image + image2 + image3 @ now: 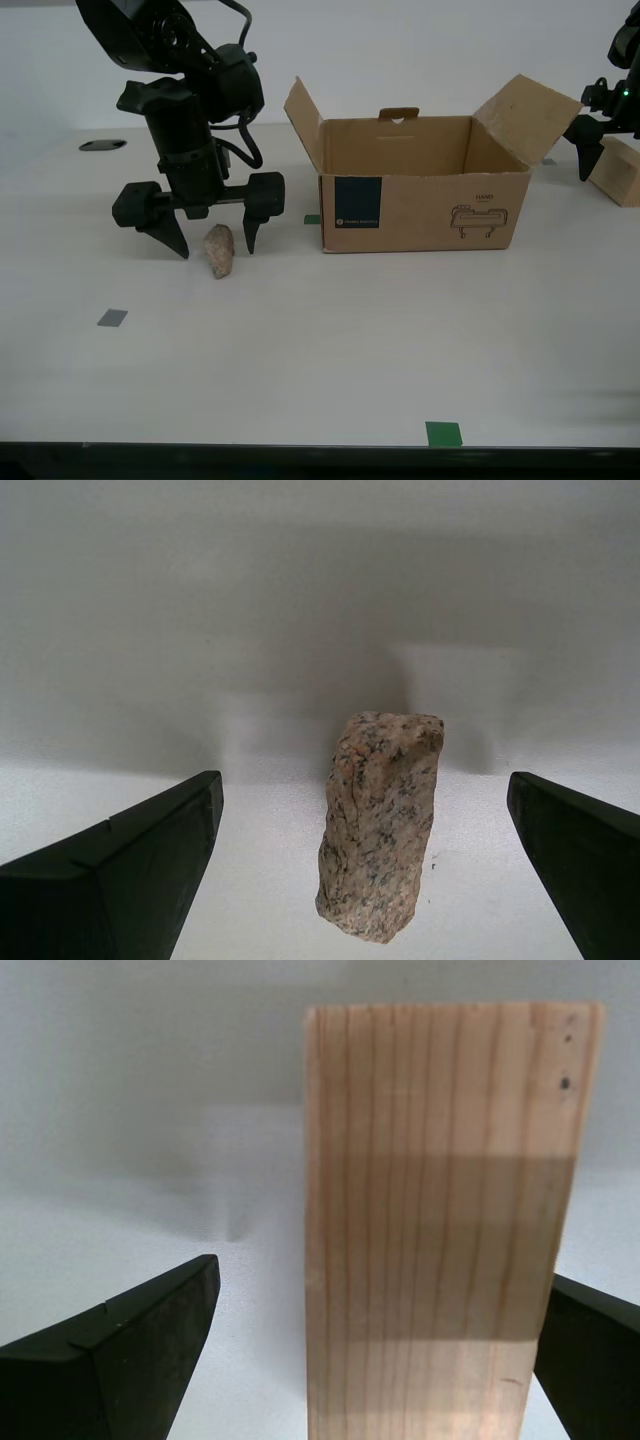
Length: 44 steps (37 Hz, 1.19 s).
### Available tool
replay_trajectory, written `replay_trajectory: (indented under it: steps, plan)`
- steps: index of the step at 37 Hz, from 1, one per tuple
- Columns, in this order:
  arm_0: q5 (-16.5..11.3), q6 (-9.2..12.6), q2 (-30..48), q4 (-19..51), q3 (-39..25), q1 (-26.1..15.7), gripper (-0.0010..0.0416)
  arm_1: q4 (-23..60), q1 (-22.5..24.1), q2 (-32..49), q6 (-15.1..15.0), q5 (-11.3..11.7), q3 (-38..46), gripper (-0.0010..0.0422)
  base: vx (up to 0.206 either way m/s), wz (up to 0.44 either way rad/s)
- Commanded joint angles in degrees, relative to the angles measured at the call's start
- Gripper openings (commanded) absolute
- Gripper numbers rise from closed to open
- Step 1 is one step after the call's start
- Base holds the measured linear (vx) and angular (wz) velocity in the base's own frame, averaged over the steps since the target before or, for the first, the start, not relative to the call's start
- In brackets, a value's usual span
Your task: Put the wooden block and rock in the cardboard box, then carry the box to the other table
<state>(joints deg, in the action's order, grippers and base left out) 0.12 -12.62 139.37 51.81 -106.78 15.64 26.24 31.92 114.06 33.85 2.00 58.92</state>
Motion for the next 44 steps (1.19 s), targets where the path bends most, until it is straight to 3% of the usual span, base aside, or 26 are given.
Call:
replay_trajectory:
  steps: [1,9,17,36,44]
  plan:
    - [0.24,0.22,-0.04,0.07,0.0,0.0,0.0389,0.09,0.07,0.04,0.24,0.2,0.0,0.0389,0.0,0.0]
    - [0.22,0.63,-0.04,0.09,0.04,0.0,0.0382,0.15,0.07,0.04,0.24,0.2,0.0,0.0389,0.0,0.0]
    - [0.2,0.68,-0.04,0.09,0.04,0.0,0.0323,0.15,0.07,0.04,0.24,0.2,0.0,0.036,0.0,0.0]
    - [0.13,0.68,-0.04,-3.91,6.97,0.0,0.0133,0.17,0.07,0.04,0.68,0.17,0.0,0.0184,0.0,0.0]
    - [0.15,0.74,-0.26,-3.82,6.1,0.0,0.0052,0.24,0.07,0.04,0.68,0.13,0.0,0.0063,0.0,0.0]
